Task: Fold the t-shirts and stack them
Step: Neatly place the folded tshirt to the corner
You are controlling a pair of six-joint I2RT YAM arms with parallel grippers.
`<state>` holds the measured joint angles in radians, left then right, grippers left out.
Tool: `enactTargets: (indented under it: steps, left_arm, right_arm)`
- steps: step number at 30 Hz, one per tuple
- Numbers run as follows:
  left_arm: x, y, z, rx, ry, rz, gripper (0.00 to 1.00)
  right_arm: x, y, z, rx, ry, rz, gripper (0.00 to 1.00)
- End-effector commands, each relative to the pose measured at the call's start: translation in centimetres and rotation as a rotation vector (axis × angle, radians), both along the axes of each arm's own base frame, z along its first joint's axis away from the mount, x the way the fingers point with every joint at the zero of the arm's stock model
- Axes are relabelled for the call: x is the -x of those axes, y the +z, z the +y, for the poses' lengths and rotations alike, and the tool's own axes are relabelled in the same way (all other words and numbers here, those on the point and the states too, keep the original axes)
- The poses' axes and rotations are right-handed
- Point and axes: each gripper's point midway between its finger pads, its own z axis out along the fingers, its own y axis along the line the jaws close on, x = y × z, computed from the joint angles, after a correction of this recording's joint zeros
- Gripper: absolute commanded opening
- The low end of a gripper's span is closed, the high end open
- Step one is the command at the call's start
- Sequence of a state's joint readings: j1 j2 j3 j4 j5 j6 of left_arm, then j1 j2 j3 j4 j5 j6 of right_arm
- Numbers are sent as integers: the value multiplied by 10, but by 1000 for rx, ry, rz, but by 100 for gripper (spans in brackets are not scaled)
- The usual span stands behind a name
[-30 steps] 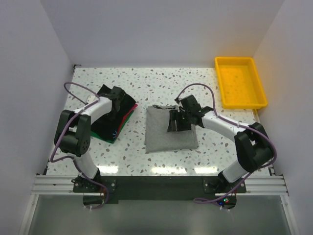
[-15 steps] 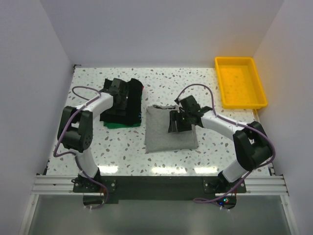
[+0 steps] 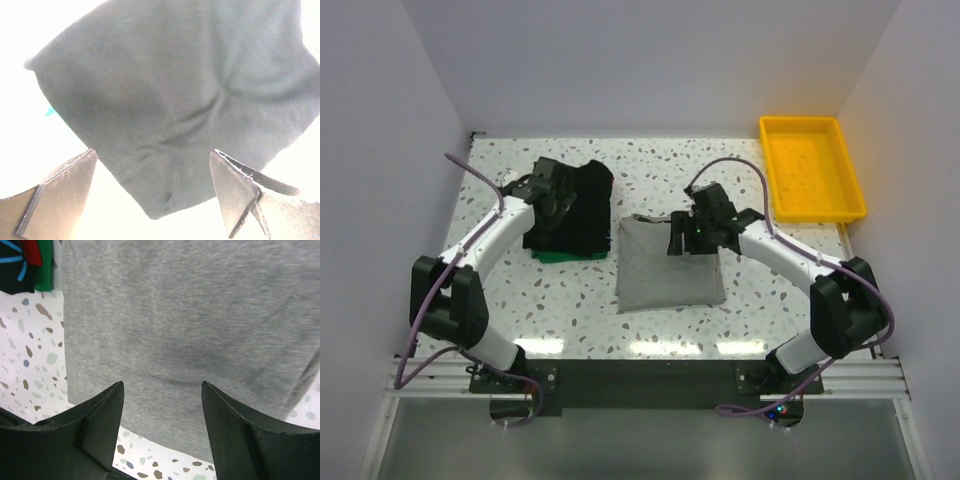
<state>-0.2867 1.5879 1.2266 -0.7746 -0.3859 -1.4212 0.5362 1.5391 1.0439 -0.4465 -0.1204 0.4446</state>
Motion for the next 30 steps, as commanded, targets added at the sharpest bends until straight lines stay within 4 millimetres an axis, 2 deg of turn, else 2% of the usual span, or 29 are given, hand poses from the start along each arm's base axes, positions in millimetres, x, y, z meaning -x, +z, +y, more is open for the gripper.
enactTargets:
  steps: [1, 6, 7, 8, 10, 13, 18, 21, 24, 28, 30]
  left_arm:
    - [6, 36, -4, -177, -311, -55, 97]
    - [32, 50, -69, -236, -677, -158, 91]
    - [44, 47, -88, -234, -749, -162, 91]
    - [47, 48, -99, -229, -790, -179, 91]
    - [63, 39, -123, -230, -903, -164, 90]
    - [79, 23, -143, -259, -995, -139, 90]
    - [92, -4, -156, -262, -1067, -90, 90]
    - [95, -6, -160, -256, -1087, -97, 90]
    - [96, -5, -162, -251, -1106, -107, 90]
    - [96, -6, -171, -229, -1136, -125, 90]
    - [98, -9, -174, -220, -1147, -119, 90]
  right_arm:
    - [-22, 33, -21, 3, -102, -86, 67]
    - [-34, 38, -55, -17, -192, -82, 67]
    - [-38, 38, -66, -16, -222, -81, 67]
    - [-40, 36, -72, -7, -238, -82, 68]
    - [-42, 29, -84, 7, -268, -68, 68]
    - [-41, 16, -94, 25, -289, -44, 69]
    - [-33, -11, -104, 53, -323, -5, 73]
    - [-23, -31, -105, 60, -335, 34, 73]
    - [-17, -48, -107, 62, -348, 62, 70]
    - [-16, -59, -99, 33, -342, 82, 64]
    - [-17, -64, -99, 35, -347, 90, 55]
